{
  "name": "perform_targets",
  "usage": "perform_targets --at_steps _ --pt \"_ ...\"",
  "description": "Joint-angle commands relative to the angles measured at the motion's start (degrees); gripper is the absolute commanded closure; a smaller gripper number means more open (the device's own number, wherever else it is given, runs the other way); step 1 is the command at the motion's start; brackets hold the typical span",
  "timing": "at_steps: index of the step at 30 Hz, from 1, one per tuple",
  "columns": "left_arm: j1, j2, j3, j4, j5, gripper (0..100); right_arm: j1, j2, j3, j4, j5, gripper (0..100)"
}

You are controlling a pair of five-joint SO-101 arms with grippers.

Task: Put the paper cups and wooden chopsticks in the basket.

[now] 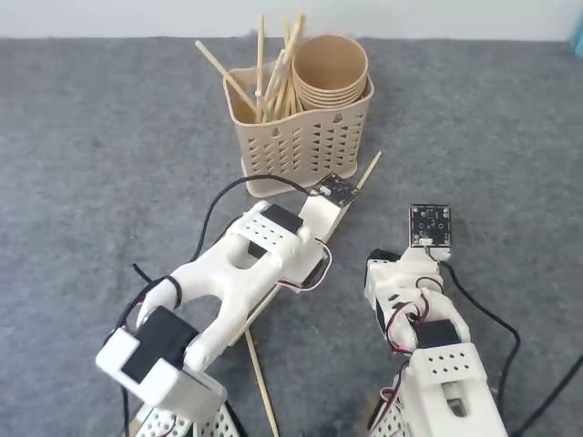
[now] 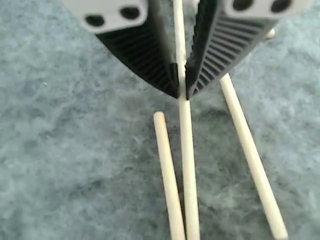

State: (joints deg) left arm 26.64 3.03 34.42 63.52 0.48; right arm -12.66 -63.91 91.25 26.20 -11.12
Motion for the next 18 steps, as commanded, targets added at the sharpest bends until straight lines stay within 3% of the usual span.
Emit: perform_targets --at_steps 1,12,18 --pt "0.35 -0.7 -2.95 0.7 0.0 99 0.31 -1.36 -0.18 -1.54 0.88 98.6" --pt "0.44 0.0 -2.68 -1.32 -1.05 98 0.31 -1.36 -0.26 -1.54 0.97 98.6" --pt "0.09 0.0 -2.15 -0.97 -3.43 83 0.31 -1.36 -0.26 -1.54 0.97 98.6"
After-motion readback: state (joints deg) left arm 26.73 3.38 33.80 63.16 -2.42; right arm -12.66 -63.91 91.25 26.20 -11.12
